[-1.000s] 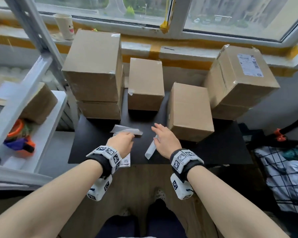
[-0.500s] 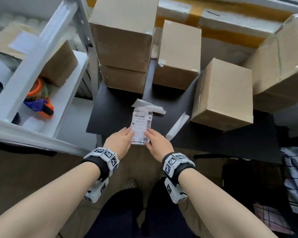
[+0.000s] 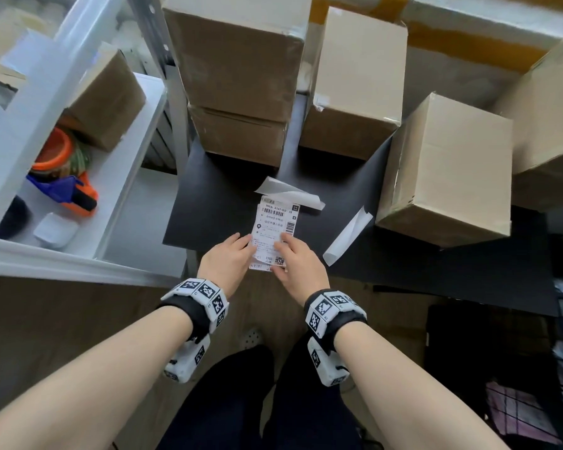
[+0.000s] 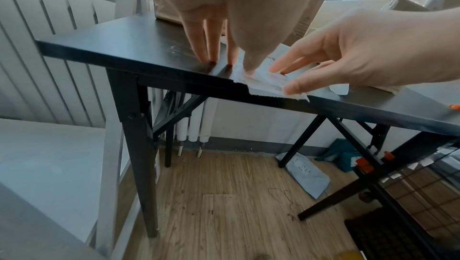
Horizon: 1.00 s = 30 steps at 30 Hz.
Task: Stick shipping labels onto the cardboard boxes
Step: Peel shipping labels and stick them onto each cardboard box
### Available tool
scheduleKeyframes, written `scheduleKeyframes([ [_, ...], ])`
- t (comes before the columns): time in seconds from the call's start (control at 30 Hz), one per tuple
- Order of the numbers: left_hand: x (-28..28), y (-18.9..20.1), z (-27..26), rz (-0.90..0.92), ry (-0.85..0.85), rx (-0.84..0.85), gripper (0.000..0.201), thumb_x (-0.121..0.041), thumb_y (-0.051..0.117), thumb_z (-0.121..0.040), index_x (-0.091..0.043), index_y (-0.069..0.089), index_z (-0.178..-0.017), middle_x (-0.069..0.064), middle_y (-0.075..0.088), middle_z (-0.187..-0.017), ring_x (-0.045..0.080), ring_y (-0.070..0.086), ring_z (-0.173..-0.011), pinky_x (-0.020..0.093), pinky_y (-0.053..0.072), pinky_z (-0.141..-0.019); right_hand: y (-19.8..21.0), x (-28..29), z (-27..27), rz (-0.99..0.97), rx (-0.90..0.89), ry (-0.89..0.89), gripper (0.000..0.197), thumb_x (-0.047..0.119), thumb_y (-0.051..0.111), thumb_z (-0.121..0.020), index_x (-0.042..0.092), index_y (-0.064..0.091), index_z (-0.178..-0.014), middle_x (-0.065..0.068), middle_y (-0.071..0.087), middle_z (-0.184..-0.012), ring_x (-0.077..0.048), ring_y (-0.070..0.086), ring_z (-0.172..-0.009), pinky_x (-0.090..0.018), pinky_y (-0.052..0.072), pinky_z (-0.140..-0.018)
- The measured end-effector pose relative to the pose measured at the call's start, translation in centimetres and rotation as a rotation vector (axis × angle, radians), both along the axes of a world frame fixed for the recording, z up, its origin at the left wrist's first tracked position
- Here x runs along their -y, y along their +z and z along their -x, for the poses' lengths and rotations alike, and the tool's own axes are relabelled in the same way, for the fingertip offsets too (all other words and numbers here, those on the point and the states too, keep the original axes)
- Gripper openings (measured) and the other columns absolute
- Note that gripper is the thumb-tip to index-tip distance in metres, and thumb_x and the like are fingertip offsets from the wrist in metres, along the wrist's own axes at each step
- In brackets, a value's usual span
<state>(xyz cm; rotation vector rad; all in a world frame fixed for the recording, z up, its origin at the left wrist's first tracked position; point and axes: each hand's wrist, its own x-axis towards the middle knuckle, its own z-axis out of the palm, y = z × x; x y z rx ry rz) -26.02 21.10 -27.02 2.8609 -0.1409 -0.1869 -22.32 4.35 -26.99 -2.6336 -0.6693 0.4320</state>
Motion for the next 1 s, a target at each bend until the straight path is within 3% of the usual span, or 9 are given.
scheduleKeyframes([
  [0.13, 0.2, 0.5, 0.0, 0.108, -0.001, 0.067, 0.015, -0.012, 0.079, -0.070, -0.010, 0.066, -0.078, 0.004, 0.072, -0.093, 0.026, 0.070, -0.086, 0.032, 0.058, -0.053, -0.3, -0.5, -0.1, -0.024, 0.102, 0.021, 0.041, 0.015, 0.081, -0.066, 0.007, 0.066, -0.103, -0.019, 0.063, -0.122, -0.035, 0.063, -0.107, -0.043, 0.053, -0.086],
  [0.23, 0.6, 1.6, 0.0, 0.163, 0.030, 0.095, 0.005, -0.017, 0.067, -0.081, -0.012, 0.065, -0.082, 0.001, 0.070, -0.092, 0.021, 0.067, -0.084, 0.029, 0.055, -0.051, 0.2, -0.8, -0.1, -0.080, 0.173, 0.005, 0.027, 0.008, 0.082, -0.062, 0.010, 0.070, -0.086, -0.014, 0.070, -0.108, -0.031, 0.068, -0.092, -0.038, 0.056, -0.075],
  [0.27, 0.8, 2.1, -0.1, 0.186, 0.047, 0.074, 0.011, -0.021, 0.060, -0.085, -0.012, 0.065, -0.086, 0.001, 0.069, -0.095, 0.022, 0.066, -0.087, 0.031, 0.055, -0.054, 0.5, -0.7, -0.2, -0.104, 0.183, -0.004, 0.023, 0.006, 0.082, -0.063, 0.010, 0.071, -0.083, -0.012, 0.071, -0.103, -0.030, 0.069, -0.088, -0.037, 0.056, -0.072],
  [0.43, 1.1, 4.6, -1.7, 0.202, 0.082, -0.044, 0.024, -0.023, 0.055, -0.091, -0.015, 0.060, -0.113, -0.001, 0.061, -0.121, 0.019, 0.054, -0.113, 0.036, 0.050, -0.083, 3.9, -0.2, -2.1, -0.229, 0.108, -0.086, 0.014, 0.005, 0.063, -0.082, 0.007, 0.072, -0.092, -0.009, 0.073, -0.094, -0.029, 0.065, -0.088, -0.042, 0.051, -0.085],
  [0.53, 1.3, 6.2, -3.2, 0.183, 0.074, -0.064, 0.027, -0.027, 0.055, -0.091, -0.019, 0.058, -0.117, -0.002, 0.060, -0.121, 0.017, 0.051, -0.117, 0.034, 0.045, -0.090, 6.5, 0.9, -3.4, -0.337, -0.003, -0.248, 0.017, 0.006, 0.058, -0.086, 0.008, 0.073, -0.094, -0.008, 0.074, -0.096, -0.025, 0.066, -0.092, -0.034, 0.049, -0.089],
  [0.7, 1.2, 8.1, -6.0, 0.181, 0.136, -0.118, 0.026, -0.024, 0.055, -0.090, -0.018, 0.059, -0.114, 0.004, 0.064, -0.114, 0.025, 0.055, -0.110, 0.036, 0.045, -0.090, 9.6, 2.5, -5.3, -0.511, -0.091, -0.386, 0.012, 0.004, 0.065, -0.082, 0.009, 0.075, -0.087, -0.006, 0.074, -0.088, -0.017, 0.067, -0.086, -0.027, 0.051, -0.085],
  [0.83, 1.4, 9.3, -7.3, 0.218, 0.244, -0.137, 0.015, -0.026, 0.056, -0.090, -0.019, 0.066, -0.099, 0.001, 0.068, -0.106, 0.023, 0.059, -0.100, 0.034, 0.047, -0.084, 12.5, 4.4, -6.8, -0.583, -0.131, -0.376, 0.006, 0.004, 0.068, -0.081, 0.006, 0.073, -0.084, 0.001, 0.067, -0.077, -0.009, 0.062, -0.076, -0.018, 0.049, -0.079],
  [1.0, 2.8, 11.2, -8.4, 0.258, 0.237, -0.102, 0.009, -0.023, 0.054, -0.091, -0.017, 0.061, -0.094, 0.003, 0.068, -0.099, 0.023, 0.060, -0.090, 0.032, 0.047, -0.075, 13.9, 6.5, -8.9, -0.475, -0.098, -0.329, 0.005, 0.011, 0.067, -0.082, 0.014, 0.070, -0.080, 0.003, 0.065, -0.075, -0.012, 0.061, -0.075, -0.029, 0.051, -0.079],
])
